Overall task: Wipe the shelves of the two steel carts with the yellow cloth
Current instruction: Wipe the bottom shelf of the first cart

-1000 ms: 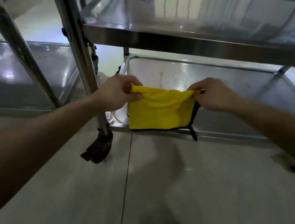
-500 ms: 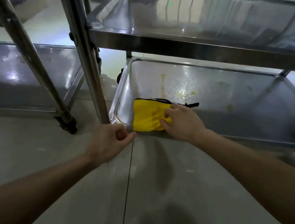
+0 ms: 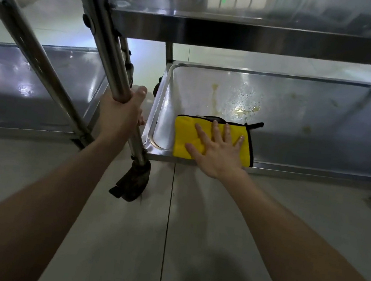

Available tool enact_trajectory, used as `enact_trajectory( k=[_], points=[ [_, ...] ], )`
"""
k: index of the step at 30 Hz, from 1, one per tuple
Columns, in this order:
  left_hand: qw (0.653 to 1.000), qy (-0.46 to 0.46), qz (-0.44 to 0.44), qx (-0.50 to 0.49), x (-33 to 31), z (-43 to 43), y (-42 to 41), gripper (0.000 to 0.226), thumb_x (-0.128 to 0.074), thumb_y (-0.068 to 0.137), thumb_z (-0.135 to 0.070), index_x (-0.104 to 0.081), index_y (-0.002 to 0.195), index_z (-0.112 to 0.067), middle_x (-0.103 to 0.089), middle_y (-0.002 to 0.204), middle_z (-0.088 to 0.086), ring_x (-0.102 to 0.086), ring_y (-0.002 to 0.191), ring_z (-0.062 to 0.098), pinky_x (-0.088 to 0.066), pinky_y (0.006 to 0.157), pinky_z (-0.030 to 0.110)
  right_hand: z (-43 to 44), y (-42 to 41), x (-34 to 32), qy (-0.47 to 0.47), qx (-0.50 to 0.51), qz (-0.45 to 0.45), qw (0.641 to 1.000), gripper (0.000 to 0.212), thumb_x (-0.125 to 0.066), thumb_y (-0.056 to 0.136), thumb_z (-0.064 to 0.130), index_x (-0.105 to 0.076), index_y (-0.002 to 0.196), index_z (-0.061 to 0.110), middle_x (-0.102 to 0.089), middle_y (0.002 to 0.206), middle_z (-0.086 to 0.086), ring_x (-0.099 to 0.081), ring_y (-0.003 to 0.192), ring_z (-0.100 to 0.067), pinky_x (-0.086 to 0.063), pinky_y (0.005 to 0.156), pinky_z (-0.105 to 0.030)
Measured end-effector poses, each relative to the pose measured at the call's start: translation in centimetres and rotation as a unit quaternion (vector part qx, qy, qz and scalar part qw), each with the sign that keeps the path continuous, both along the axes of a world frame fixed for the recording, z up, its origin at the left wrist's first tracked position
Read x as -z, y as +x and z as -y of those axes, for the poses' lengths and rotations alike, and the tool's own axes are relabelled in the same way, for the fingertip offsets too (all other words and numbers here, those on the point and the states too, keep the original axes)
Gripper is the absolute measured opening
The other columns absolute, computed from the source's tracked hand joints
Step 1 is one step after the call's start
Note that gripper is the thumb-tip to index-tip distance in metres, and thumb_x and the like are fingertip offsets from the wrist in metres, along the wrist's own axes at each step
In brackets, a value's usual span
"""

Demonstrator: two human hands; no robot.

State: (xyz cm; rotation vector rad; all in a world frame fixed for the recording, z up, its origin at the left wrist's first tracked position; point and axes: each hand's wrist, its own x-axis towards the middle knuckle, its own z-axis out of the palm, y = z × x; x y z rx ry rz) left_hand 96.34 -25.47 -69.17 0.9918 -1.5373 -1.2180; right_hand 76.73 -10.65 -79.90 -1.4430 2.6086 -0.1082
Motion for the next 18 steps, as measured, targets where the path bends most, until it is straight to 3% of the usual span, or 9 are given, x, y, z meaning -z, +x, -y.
enact_trajectory(
  k=[4,10,14,18],
  points=[
    [1.000,-0.005,-0.021,-0.015,0.8,-0.2,-0.1,0.027,-0.071,0.098,-0.036,-0.061,0.080,-0.019,-0.055,0.052,-0.005,-0.055,0.046,0.011,-0.050,0.050,0.027,-1.2,-4.5,0.5,-0.009,0.029,0.007,1.000,0.086,0.000,0.084,0.099,0.010,0.161,0.063,0.014,0.179,0.009,0.017,0.165,-0.030,0.009,0.125,-0.073],
    [0.999,-0.001,-0.051,-0.018,1.7,-1.6,-0.4,0.031,-0.071,0.097,-0.039,-0.057,0.074,-0.024,-0.052,0.052,-0.006,-0.050,0.043,0.011,-0.046,0.048,0.027,1.6,-10.9,0.0,0.023,0.112,0.024,0.993,0.090,-0.009,0.082,0.098,0.011,0.162,0.060,0.016,0.180,0.001,0.018,0.164,-0.039,0.010,0.118,-0.082],
    [0.998,-0.002,-0.058,-0.028,1.8,-1.6,-0.3,0.037,-0.073,0.096,-0.037,-0.051,0.070,-0.023,-0.048,0.051,-0.006,-0.049,0.041,0.013,-0.044,0.048,0.030,7.3,-7.8,-0.5,0.022,0.057,0.011,0.998,0.083,-0.016,0.092,0.091,0.016,0.161,0.059,0.017,0.179,-0.006,0.017,0.163,-0.044,0.010,0.115,-0.085],
    [0.997,-0.005,-0.056,-0.043,1.7,-1.7,-0.4,0.035,-0.072,0.092,-0.040,-0.053,0.066,-0.027,-0.051,0.051,-0.006,-0.051,0.042,0.013,-0.046,0.050,0.031,12.0,-1.3,-0.7,0.021,-0.018,0.016,0.999,0.084,-0.016,0.093,0.086,0.010,0.166,0.053,0.019,0.179,-0.006,0.020,0.162,-0.044,0.017,0.114,-0.083]
  ],
)
